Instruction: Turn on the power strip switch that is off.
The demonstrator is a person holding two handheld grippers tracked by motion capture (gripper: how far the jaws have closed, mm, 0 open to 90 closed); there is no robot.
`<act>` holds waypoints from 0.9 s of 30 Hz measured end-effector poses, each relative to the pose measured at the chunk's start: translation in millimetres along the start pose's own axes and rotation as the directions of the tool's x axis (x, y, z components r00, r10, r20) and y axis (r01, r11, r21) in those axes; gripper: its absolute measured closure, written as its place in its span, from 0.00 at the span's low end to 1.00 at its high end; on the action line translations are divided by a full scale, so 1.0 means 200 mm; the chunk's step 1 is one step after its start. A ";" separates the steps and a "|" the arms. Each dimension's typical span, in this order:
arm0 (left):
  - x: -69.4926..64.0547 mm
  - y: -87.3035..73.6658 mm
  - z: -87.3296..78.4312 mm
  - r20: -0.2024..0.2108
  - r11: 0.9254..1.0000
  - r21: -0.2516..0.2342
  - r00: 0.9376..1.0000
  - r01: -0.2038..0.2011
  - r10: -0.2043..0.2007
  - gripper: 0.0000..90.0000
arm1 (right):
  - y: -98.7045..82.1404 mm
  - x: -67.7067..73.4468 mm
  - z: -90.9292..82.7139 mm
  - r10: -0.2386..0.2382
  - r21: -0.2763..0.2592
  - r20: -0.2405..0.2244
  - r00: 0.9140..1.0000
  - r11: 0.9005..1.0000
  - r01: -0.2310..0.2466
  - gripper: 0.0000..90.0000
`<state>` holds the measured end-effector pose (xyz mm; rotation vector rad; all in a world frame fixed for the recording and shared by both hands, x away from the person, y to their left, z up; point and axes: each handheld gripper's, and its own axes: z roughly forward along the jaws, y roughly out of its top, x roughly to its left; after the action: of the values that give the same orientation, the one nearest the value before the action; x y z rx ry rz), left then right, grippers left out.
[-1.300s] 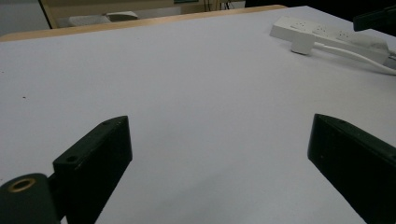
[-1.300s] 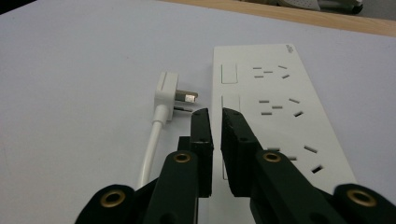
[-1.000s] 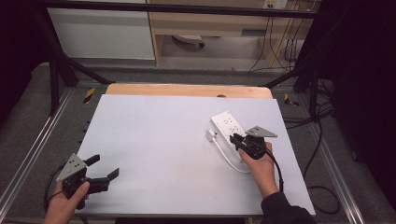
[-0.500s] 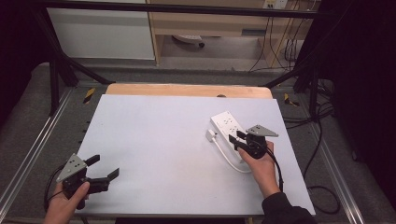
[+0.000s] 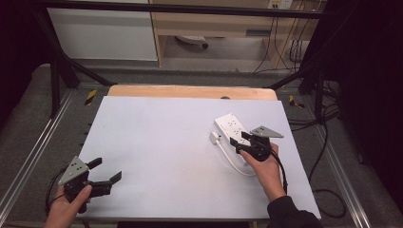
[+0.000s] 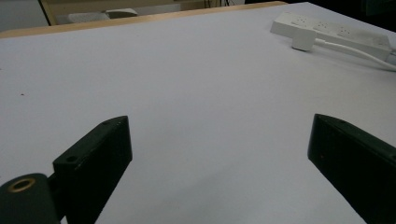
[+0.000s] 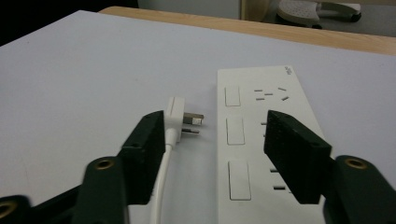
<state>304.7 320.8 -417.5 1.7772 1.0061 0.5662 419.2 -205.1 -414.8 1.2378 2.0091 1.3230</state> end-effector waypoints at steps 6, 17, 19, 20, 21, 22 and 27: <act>0.00 0.00 0.00 -0.001 1.000 0.000 1.000 -0.001 0.001 0.07 | 0.03 0.01 -0.01 0.000 -0.013 0.029 1.000 1.000 0.001 0.19; 0.00 0.00 0.00 -0.001 1.000 0.000 1.000 0.000 0.000 0.07 | 0.07 0.04 -0.09 -0.017 -0.104 0.065 0.998 0.994 0.024 0.06; 0.00 0.00 0.00 -0.002 1.000 0.000 1.000 -0.001 0.001 0.07 | 0.07 0.04 -0.10 -0.025 -0.111 0.066 0.998 0.993 0.032 0.06; 0.00 0.00 0.00 -0.002 1.000 0.000 1.000 -0.001 0.001 0.07 | 0.07 0.04 -0.11 -0.022 -0.114 0.064 0.998 0.993 0.029 0.05; 0.00 0.00 0.00 -0.002 1.000 0.000 1.000 -0.001 0.001 0.07 | 0.07 0.04 -0.12 -0.028 -0.120 0.064 0.998 0.992 0.035 0.05; 0.00 0.00 0.00 -0.001 1.000 0.000 1.000 0.000 0.000 0.07 | 0.07 0.04 -0.13 -0.025 -0.125 0.063 0.998 0.992 0.032 0.05; 0.00 0.00 0.00 -0.002 1.000 -0.001 1.000 -0.002 0.002 0.07 | 0.07 0.02 -0.18 -0.023 -0.155 0.069 0.997 0.987 0.034 0.02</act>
<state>304.7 320.9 -417.6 1.7774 1.0057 0.5696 396.4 -217.5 -385.9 1.1621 1.8325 1.3783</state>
